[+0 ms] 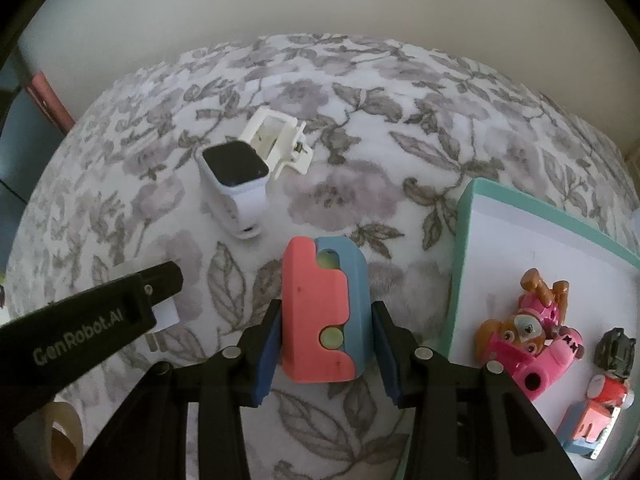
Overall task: Organize rigid objects
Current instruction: 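Lift and carry the charger and folding toy over the tray with both tools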
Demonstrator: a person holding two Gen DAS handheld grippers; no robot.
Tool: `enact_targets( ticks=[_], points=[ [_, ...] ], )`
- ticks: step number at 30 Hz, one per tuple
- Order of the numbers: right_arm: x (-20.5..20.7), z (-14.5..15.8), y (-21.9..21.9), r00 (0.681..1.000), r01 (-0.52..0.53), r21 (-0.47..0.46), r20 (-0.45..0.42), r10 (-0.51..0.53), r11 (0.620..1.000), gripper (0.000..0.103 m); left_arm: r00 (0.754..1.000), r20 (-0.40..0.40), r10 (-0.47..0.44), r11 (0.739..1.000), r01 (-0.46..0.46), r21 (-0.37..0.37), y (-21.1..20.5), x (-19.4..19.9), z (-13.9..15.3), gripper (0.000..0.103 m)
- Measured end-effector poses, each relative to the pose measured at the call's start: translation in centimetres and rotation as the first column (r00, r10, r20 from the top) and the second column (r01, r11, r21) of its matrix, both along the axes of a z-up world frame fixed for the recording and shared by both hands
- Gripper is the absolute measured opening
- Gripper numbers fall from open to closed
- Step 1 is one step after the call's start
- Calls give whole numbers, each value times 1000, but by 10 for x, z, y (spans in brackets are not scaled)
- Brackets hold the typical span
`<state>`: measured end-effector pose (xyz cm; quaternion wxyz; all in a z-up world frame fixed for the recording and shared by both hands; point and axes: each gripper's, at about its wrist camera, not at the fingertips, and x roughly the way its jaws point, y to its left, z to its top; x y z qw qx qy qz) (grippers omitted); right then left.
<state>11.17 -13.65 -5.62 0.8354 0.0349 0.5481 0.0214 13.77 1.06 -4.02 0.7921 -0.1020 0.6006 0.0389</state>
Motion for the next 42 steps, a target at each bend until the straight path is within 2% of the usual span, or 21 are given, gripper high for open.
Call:
enact_targets(
  ticks=[10,17,27,32,36,39,42],
  points=[
    [-9,37,-15,996,48,42,79,-51,998,45,995,96,-6,1000,8,-16,-4,6,33,44],
    [-23,72,-35,984,106,66,136,-114,992,45,985,168,-44,999,45,-7,-13,-7,64,44],
    [-47,103,-59,970,165,37,174,-169,986,45,967,237,-91,996,94,-2,-35,-21,94,44],
    [-58,109,-88,958,233,41,163,-236,972,45,960,251,-126,990,137,-27,-51,-26,102,44],
    [-62,100,-114,945,304,-14,129,-299,953,45,953,241,-182,980,197,-39,-75,-31,101,44],
    [-66,89,-141,930,361,-4,76,-359,933,45,942,231,-243,962,265,-70,-101,-36,99,44],
    [-72,79,-163,910,413,-8,33,-412,911,45,926,215,-310,941,331,-69,-129,-43,94,44]
  ],
)
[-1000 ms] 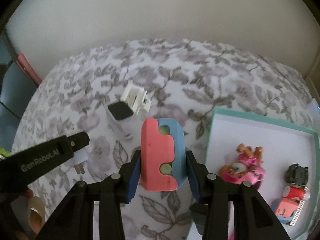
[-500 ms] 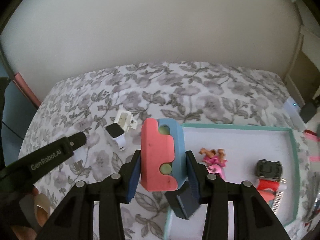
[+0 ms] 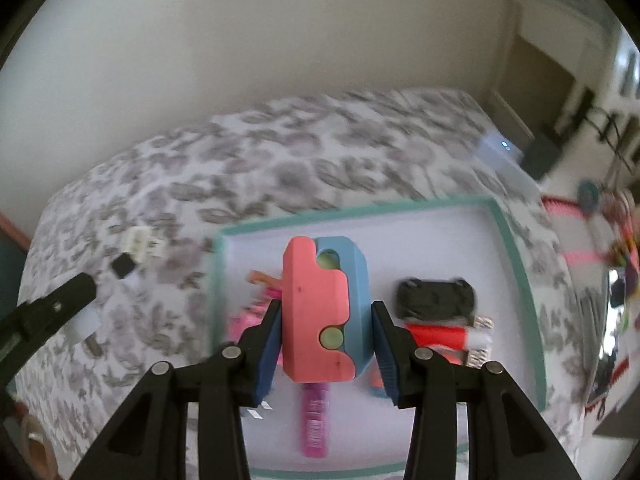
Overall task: Organize rigid objects
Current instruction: 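Lift and carry the charger and folding toy over the tray with both tools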
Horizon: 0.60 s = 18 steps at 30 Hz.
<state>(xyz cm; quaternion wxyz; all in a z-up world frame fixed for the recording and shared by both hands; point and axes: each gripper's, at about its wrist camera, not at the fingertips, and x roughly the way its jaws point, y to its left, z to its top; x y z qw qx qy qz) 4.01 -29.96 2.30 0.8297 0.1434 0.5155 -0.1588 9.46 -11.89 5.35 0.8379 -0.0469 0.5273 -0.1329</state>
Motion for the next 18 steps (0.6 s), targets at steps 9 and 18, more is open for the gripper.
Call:
enact_targets(
  ticks=[9,18],
  points=[
    [-19,-13,-50,984,159,-89,-69,-166,983,46,987,-65,-145,989,147,25,-61,-19,-22,44],
    [-33,-26,-81,949,269,-182,-115,-293,946,46,967,-119,-224,972,231,42,-97,-31,-44,44]
  ],
)
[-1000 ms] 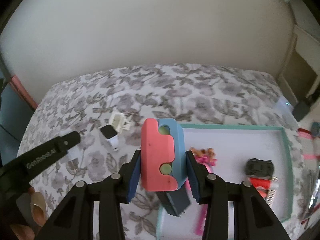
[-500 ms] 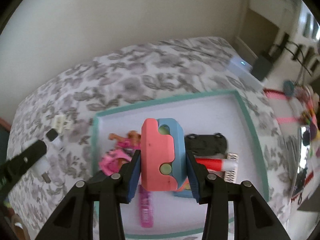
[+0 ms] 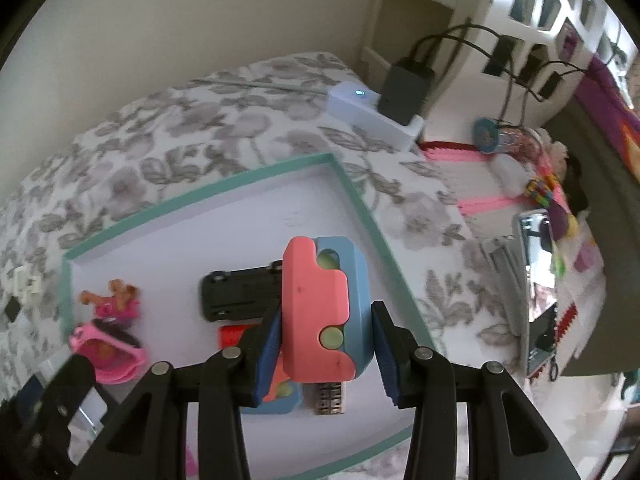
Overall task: Organize rigid objects
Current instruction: 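Lift and carry the charger and folding toy over the tray with both tools, then lower the charger and folding toy into the tray and open both tools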
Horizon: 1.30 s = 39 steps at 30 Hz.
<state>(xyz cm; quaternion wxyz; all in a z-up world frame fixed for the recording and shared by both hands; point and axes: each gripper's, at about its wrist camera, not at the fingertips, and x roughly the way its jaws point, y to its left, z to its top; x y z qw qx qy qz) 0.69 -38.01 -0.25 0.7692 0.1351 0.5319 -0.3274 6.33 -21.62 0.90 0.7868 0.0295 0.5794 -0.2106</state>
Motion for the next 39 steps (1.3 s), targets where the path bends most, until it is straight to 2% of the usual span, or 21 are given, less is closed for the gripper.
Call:
enact_targets(
  ticks=[8,26,31,39],
  points=[
    [-5,-12,-13,998,59,-12,-33,-60,998,46,1000,-24,-2,999,3,32,-8,1,-16,44],
    [0,-13,-6,998,29,-47,-55,-32,998,46,998,-55,-27,996,31,80,-13,-1,-30,44],
    [0,-9,-3,999,22,-60,-47,-25,998,47,999,-42,-22,997,25,77,-12,0,-27,44],
    [5,-2,8,1000,-20,-49,-11,20,999,47,1000,5,-13,999,13,41,-6,0,-6,45]
  ],
)
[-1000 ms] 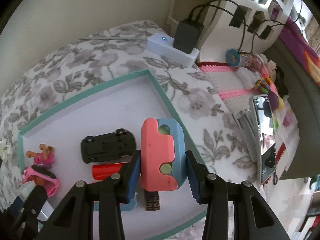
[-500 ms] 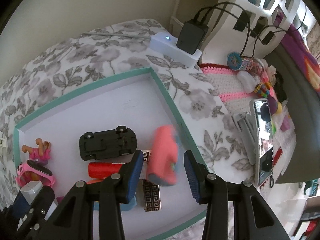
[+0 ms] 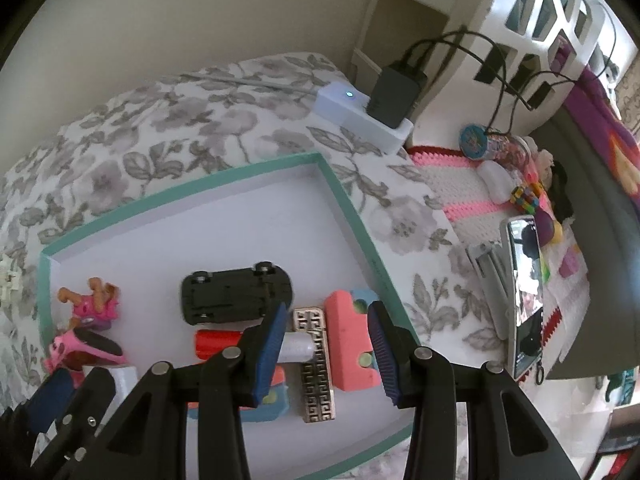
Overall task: Organize rigid objects
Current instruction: 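Lower the charger and folding toy into the tray and open both tools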
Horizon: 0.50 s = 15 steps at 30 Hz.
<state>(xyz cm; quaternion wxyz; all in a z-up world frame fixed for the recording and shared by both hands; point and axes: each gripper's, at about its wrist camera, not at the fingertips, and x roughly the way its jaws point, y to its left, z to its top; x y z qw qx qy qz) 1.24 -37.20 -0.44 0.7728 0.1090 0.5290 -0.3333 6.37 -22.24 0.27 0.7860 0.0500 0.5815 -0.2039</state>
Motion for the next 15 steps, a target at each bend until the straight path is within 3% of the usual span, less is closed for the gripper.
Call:
enact_targets(
  ticks=[9,13,15],
  points=[
    [6,11,18,996,-56,46,69,52,997,46,987,96,128,992,-128,-5,35,14,23,46],
    [10,13,30,992,-94,72,97,86,993,46,970,122,211,977,-214,10,59,24,24,63],
    [13,15,38,988,-120,66,103,113,991,46,963,122,239,970,-243,16,70,28,21,65]
  ],
)
